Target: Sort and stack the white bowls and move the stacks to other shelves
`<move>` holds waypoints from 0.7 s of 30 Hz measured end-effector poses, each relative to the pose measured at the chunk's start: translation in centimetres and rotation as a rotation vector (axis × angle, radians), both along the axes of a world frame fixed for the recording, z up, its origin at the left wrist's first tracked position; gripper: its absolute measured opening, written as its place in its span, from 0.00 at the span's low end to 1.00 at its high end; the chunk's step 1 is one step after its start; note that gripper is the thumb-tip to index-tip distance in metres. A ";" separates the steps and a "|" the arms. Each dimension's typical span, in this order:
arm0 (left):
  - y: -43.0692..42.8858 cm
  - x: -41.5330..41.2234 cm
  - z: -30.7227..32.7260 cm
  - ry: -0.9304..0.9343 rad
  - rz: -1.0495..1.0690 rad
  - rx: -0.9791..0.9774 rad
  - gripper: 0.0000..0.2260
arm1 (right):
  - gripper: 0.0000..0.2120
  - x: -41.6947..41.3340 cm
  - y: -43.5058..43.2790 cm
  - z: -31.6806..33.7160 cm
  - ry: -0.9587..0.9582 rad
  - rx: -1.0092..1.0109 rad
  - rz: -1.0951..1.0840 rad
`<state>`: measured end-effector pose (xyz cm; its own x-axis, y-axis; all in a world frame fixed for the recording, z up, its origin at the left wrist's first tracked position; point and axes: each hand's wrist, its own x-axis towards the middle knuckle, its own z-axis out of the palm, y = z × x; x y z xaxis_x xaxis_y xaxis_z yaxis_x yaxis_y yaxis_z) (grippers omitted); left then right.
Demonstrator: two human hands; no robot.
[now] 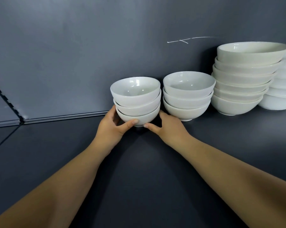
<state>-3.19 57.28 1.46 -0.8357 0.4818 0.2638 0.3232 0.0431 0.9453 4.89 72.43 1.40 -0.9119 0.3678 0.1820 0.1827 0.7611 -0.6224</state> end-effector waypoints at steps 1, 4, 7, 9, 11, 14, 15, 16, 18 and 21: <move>0.1 -0.1 0.0 0.009 0.007 -0.004 0.25 | 0.28 -0.2 0.0 -0.1 -0.008 0.009 -0.009; 0.3 -0.3 -0.2 0.028 0.025 -0.018 0.27 | 0.30 -0.5 0.0 -0.4 -0.034 0.035 -0.012; 0.6 -0.3 -0.3 0.036 0.041 -0.043 0.33 | 0.30 -0.4 0.1 -0.3 -0.060 0.062 -0.024; 0.6 -0.3 -0.4 0.050 0.055 -0.062 0.37 | 0.30 -0.3 0.1 -0.3 -0.060 0.067 -0.028; 0.7 -0.2 -0.5 0.061 0.072 -0.089 0.39 | 0.30 -0.2 0.1 -0.4 -0.063 0.074 -0.029; 1.0 0.3 -0.4 0.107 0.156 -0.134 0.36 | 0.30 -0.2 0.1 -0.3 -0.080 0.083 -0.029; 1.0 0.4 -0.3 0.126 0.179 -0.141 0.35 | 0.30 -0.1 -0.1 -0.2 -0.092 0.091 -0.029; 1.1 0.4 -0.3 0.139 0.191 -0.142 0.34 | 0.29 -0.1 0.0 -0.2 -0.097 0.102 -0.030; 1.2 0.2 -0.6 0.143 0.198 -0.134 0.34 | 0.28 -0.1 -0.1 -0.2 -0.101 0.119 -0.037; 1.3 0.3 -0.5 0.149 0.178 -0.108 0.34 | 0.27 0.2 -0.4 0.0 -0.093 0.186 -0.045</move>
